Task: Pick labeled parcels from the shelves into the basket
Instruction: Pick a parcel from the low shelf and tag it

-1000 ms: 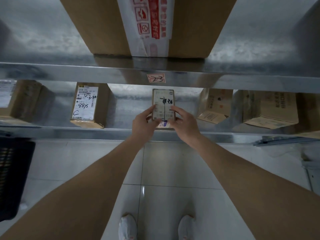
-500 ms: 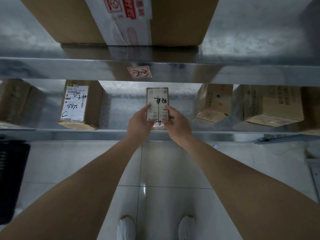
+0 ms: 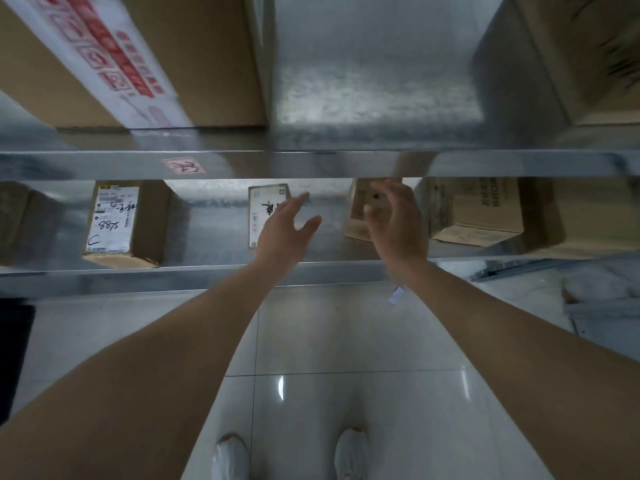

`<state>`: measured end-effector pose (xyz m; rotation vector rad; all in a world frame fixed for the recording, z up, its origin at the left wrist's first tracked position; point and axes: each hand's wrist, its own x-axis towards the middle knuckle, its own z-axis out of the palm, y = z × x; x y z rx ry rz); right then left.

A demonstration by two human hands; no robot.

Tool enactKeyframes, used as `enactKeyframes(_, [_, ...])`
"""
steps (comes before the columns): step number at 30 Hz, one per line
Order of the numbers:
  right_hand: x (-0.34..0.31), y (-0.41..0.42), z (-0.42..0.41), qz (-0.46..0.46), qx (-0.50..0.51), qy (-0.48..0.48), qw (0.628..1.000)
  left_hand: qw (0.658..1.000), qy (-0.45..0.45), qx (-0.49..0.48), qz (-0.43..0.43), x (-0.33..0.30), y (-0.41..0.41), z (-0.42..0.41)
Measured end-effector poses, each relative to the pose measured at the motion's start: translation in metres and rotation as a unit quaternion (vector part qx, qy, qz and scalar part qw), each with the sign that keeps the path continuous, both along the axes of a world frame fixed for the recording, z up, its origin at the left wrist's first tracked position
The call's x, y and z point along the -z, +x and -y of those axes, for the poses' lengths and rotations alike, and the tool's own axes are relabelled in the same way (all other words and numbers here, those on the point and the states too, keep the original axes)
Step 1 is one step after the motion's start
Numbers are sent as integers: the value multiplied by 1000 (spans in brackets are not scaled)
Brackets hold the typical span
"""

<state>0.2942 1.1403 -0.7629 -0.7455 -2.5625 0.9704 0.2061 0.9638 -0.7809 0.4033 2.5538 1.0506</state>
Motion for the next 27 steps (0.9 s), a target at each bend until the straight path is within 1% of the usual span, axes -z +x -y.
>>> enactKeyframes(2, [5,6,-21,23,12,-4,1000,1000,4,29,3,2,5,-20])
enactKeyframes(7, [26,6,-53,99,6,-121,988,999,11,44,24,9,9,-70])
enactKeyframes(9, [32,2,-58,111,-7,-165,980,998,24,38,45,14,8,-85])
enactKeyframes(13, [45,-4,-64,129,-32,-201,971,997,21,34,59,27,3,-99])
enactKeyframes(17, [51,-1,-66,133,-43,-266,954,996,28,29,75,32,5,-102])
enactKeyframes(19, [47,1,-64,125,-45,-277,952,996,35,19,79,33,7,-102])
enactKeyframes(23, [34,14,-57,118,-36,-282,951,991,64,-3,121,23,17,-94])
enactKeyframes(27, [14,36,-44,115,-29,-293,949,987,71,-7,144,12,39,-78])
